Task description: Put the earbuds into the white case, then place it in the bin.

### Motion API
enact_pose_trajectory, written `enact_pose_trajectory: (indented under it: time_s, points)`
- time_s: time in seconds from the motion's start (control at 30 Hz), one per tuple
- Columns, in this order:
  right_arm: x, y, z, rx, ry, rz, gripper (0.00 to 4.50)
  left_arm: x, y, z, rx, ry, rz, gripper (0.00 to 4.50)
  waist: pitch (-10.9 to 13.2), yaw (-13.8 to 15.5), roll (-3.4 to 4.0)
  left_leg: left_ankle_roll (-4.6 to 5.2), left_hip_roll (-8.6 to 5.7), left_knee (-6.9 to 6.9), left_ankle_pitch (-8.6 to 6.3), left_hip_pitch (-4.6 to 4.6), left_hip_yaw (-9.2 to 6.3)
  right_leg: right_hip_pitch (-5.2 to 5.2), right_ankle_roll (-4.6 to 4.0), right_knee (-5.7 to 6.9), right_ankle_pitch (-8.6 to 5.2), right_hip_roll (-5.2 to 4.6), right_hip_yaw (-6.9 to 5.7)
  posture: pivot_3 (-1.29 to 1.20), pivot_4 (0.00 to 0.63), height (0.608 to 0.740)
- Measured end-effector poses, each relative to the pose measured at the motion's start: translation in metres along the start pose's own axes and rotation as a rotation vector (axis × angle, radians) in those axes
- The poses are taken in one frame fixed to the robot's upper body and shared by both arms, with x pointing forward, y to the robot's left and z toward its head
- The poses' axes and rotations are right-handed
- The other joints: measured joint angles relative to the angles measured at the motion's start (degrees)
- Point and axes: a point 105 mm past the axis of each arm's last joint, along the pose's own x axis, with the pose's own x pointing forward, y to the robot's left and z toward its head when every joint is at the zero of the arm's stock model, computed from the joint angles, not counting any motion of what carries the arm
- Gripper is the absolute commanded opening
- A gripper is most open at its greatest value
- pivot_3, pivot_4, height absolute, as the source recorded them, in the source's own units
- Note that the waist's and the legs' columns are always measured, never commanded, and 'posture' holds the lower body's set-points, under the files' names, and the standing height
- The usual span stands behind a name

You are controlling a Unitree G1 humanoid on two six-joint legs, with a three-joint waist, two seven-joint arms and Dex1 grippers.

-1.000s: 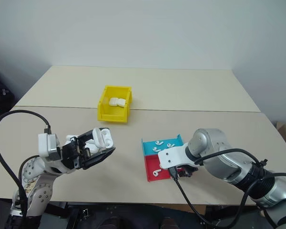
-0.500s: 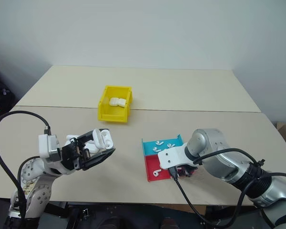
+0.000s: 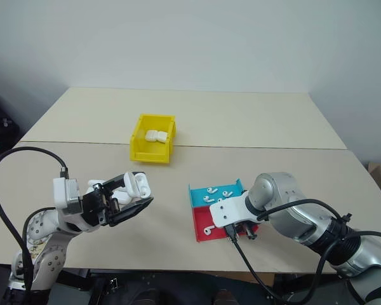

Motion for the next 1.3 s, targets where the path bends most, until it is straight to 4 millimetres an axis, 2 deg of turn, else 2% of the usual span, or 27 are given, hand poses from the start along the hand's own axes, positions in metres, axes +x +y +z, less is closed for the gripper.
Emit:
enact_pose_trajectory:
  time_s: [0.03,0.37,0.47,0.57,0.67,0.8,0.9,1.1,1.3]
  points:
    - [0.0,-0.001,0.0,-0.002,0.001,-0.004,0.9,0.0,0.0,0.0,0.0,0.0,0.001,2.82,0.0,0.0,0.0,0.0,0.0,0.0,0.0,0.0,0.0,0.0,0.0,0.0,0.0,0.0,0.0,0.0,0.15,0.74]
    - [-0.001,-0.002,0.0,-0.001,-0.004,-0.012,0.9,0.0,-0.001,0.0,-0.002,0.003,0.003,2.82,0.0,0.0,0.0,0.0,0.0,0.0,0.0,0.01,0.0,0.01,0.0,0.0,0.0,0.0,0.0,0.0,0.15,0.74]
    - [-0.008,0.002,0.005,0.023,-0.059,-0.002,0.9,0.002,-0.003,0.004,0.001,-0.008,-0.006,2.82,0.01,0.04,0.0,0.0,0.0,-0.01,0.0,-0.04,0.0,-0.03,0.0,-0.01,0.0,0.0,0.0,0.0,0.15,0.74]
    - [-0.035,-0.004,0.018,0.05,-0.166,-0.062,0.9,0.006,-0.005,0.011,-0.002,-0.032,-0.018,2.82,0.01,0.03,0.0,0.0,0.01,-0.01,0.0,-0.09,-0.01,-0.05,0.0,-0.02,0.0,0.0,-0.01,0.0,0.15,0.74]
    - [-0.08,-0.017,0.026,0.129,-0.312,-0.174,0.9,0.012,-0.008,0.022,-0.02,-0.077,-0.05,2.82,0.02,0.04,-0.01,0.0,0.02,-0.01,0.0,-0.05,-0.02,-0.01,0.0,-0.02,0.01,0.0,-0.02,0.0,0.15,0.74]
    - [-0.126,-0.026,0.033,0.174,-0.533,-0.312,0.9,0.017,-0.012,0.032,-0.046,-0.096,-0.101,2.82,0.02,0.05,-0.01,0.0,0.01,-0.02,-0.01,-0.04,-0.03,0.04,0.0,-0.06,0.0,0.0,-0.03,0.0,0.15,0.74]
    - [-0.147,-0.029,0.042,0.16,-0.716,-0.4,0.9,0.021,-0.015,0.038,-0.066,-0.107,-0.132,2.82,0.02,-0.02,-0.02,0.0,0.0,-0.03,-0.01,-0.05,-0.03,0.02,0.0,-0.05,0.0,0.01,-0.02,0.0,0.15,0.74]
    - [-0.189,-0.031,0.069,0.104,-1.215,-0.512,0.9,0.034,-0.02,0.057,-0.075,-0.129,-0.215,2.82,0.03,-0.13,-0.03,0.0,0.02,-0.03,0.0,-0.05,-0.07,0.05,0.01,-0.03,0.01,0.04,-0.03,0.0,0.15,0.74]
    - [-0.198,-0.03,0.084,0.004,-1.412,-0.519,0.9,0.04,-0.02,0.059,-0.078,-0.12,-0.248,2.82,0.03,-0.15,-0.02,0.01,0.01,-0.04,0.0,-0.07,-0.08,0.03,0.01,-0.04,0.01,0.04,-0.04,0.0,0.15,0.74]
